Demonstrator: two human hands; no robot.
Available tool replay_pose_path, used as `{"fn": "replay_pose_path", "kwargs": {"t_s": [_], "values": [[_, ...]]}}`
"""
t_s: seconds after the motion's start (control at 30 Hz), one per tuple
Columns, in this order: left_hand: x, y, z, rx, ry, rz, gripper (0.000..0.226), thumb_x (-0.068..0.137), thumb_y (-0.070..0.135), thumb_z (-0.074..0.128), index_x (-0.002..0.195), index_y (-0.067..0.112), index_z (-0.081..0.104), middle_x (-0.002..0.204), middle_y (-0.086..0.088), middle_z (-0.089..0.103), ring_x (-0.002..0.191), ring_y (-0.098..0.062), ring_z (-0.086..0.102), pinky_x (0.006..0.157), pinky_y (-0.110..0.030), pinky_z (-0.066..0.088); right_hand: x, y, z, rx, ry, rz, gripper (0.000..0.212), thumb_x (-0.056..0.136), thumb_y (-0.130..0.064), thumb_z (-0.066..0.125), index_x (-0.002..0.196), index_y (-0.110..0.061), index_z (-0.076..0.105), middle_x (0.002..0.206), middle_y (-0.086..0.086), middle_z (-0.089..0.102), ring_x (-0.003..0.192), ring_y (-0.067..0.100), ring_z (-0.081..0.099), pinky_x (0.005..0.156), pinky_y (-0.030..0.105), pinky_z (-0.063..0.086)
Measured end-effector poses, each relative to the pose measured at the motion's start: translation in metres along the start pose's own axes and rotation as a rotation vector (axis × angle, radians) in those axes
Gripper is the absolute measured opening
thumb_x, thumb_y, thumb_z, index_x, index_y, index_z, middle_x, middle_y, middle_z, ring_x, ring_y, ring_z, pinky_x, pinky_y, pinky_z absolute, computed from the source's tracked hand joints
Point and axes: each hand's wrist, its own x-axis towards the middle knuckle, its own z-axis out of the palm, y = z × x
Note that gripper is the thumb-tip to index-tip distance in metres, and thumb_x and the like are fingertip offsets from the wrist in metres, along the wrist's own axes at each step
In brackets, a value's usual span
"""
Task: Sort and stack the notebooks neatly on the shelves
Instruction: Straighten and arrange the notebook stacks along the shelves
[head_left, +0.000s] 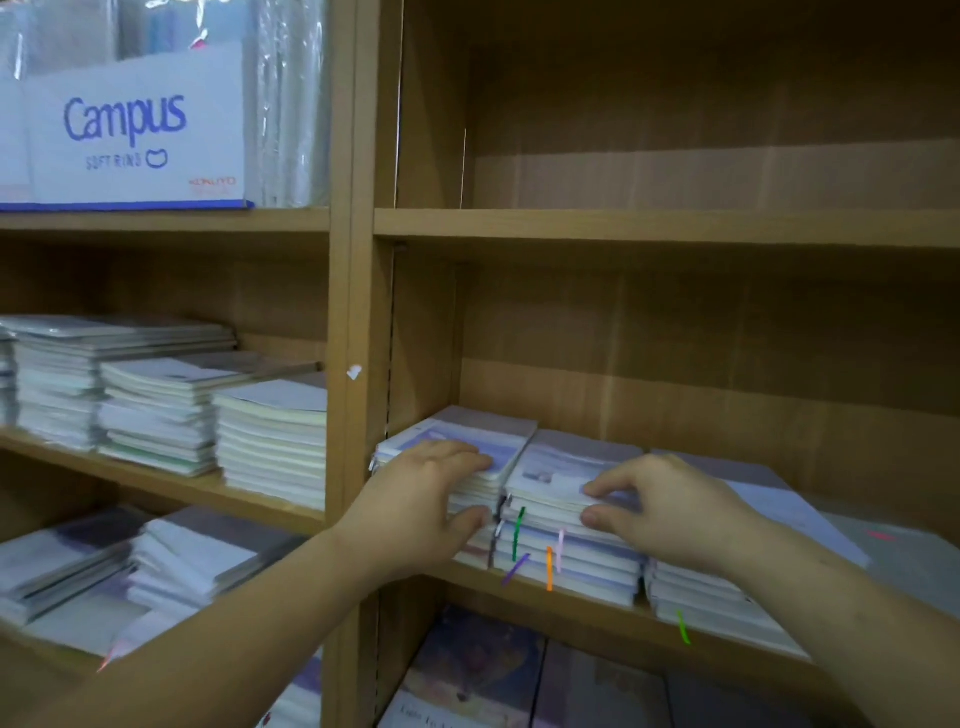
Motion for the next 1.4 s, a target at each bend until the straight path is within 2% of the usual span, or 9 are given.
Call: {"fn": "replay_pose_path", "kwargs": {"t_s": [0.13, 0.27, 0.57, 0.73, 0.87, 0.97, 1.1, 1.23, 1.4], "values": [[0.009, 0.011, 0.006, 0.02, 0.037, 0.049, 0.059, 0.09, 0.056, 0.066, 0.14, 0.027, 0.057, 0.151, 0.005, 0.049, 0.138, -0.017, 0.044, 0.113, -0.032, 0.038, 0.001, 0.007, 0.0, 0.04, -0.012, 0.002, 0.052, 0.081, -0.073, 0.065, 0.124, -0.043, 0.068, 0.138, -0.021, 0.06, 0.127, 0.007, 0.056, 0.103, 0.037, 0.05], [0.018, 0.022, 0.015, 0.033, 0.035, 0.074, 0.049, 0.089, 0.057, 0.065, 0.124, 0.023, 0.069, 0.131, 0.003, 0.064, 0.122, -0.02, 0.056, 0.104, -0.036, 0.045, -0.001, 0.005, 0.002, 0.039, 0.024, -0.022, 0.05, 0.084, -0.067, 0.067, 0.124, -0.039, 0.069, 0.137, -0.02, 0.061, 0.128, 0.004, 0.054, 0.106, 0.033, 0.047], [0.026, 0.018, 0.014, -0.018, 0.011, 0.013, 0.037, 0.096, 0.042, 0.065, 0.13, 0.03, 0.068, 0.139, 0.013, 0.057, 0.127, -0.012, 0.049, 0.104, -0.03, 0.044, -0.002, 0.01, 0.004, 0.038, 0.016, -0.082, 0.048, 0.086, -0.064, 0.066, 0.129, -0.043, 0.066, 0.138, -0.024, 0.058, 0.13, 0.001, 0.051, 0.109, 0.03, 0.044], [0.02, 0.024, 0.024, -0.002, 0.043, 0.089, 0.039, 0.094, 0.051, 0.061, 0.126, 0.031, 0.071, 0.136, 0.007, 0.064, 0.127, -0.014, 0.054, 0.109, -0.038, 0.043, -0.003, 0.013, 0.004, 0.032, 0.022, -0.091, 0.049, 0.085, -0.067, 0.064, 0.129, -0.046, 0.065, 0.139, -0.025, 0.056, 0.129, 0.0, 0.05, 0.107, 0.027, 0.043], [0.024, 0.03, 0.023, -0.011, 0.068, 0.062, 0.022, 0.09, 0.04, 0.067, 0.104, 0.027, 0.079, 0.115, 0.005, 0.072, 0.108, -0.02, 0.065, 0.094, -0.038, 0.049, -0.005, 0.012, 0.006, 0.014, 0.039, -0.059, 0.059, 0.086, -0.07, 0.061, 0.138, -0.043, 0.058, 0.148, -0.02, 0.05, 0.136, 0.006, 0.047, 0.11, 0.034, 0.043], [0.027, 0.044, 0.018, 0.025, 0.014, 0.05, 0.029, 0.092, 0.04, 0.064, 0.112, 0.023, 0.075, 0.122, 0.004, 0.069, 0.116, -0.022, 0.061, 0.1, -0.037, 0.047, -0.015, 0.015, 0.0, 0.047, 0.093, -0.041, 0.064, 0.087, -0.067, 0.062, 0.143, -0.036, 0.054, 0.149, -0.015, 0.049, 0.137, 0.01, 0.045, 0.111, 0.037, 0.043], [0.032, 0.091, 0.018, -0.083, 0.082, 0.107, 0.041, 0.094, 0.04, 0.064, 0.131, 0.024, 0.066, 0.132, 0.006, 0.065, 0.123, -0.017, 0.057, 0.098, -0.032, 0.048, -0.041, 0.025, -0.026, 0.081, 0.213, -0.023, 0.046, 0.089, -0.064, 0.061, 0.12, -0.032, 0.071, 0.125, -0.015, 0.067, 0.118, 0.007, 0.06, 0.096, 0.037, 0.053], [0.051, 0.17, 0.035, -0.264, 0.039, 0.229, 0.038, 0.092, 0.037, 0.06, 0.128, 0.027, 0.065, 0.115, 0.007, 0.066, 0.107, -0.014, 0.061, 0.086, -0.032, 0.051, -0.088, 0.051, -0.059, 0.002, 0.227, 0.041, 0.039, 0.093, -0.058, 0.056, 0.12, -0.035, 0.07, 0.123, -0.015, 0.068, 0.115, 0.009, 0.061, 0.092, 0.04, 0.055], [0.062, 0.279, 0.07, -0.468, 0.014, 0.22, 0.055, 0.085, 0.043, 0.062, 0.134, 0.019, 0.064, 0.118, 0.005, 0.065, 0.107, -0.014, 0.063, 0.094, -0.033, 0.052, -0.179, 0.142, -0.092, -0.086, 0.335, 0.261, 0.033, 0.094, -0.048, 0.058, 0.12, -0.032, 0.07, 0.116, -0.012, 0.068, 0.11, 0.013, 0.062, 0.09, 0.037, 0.055]]}}
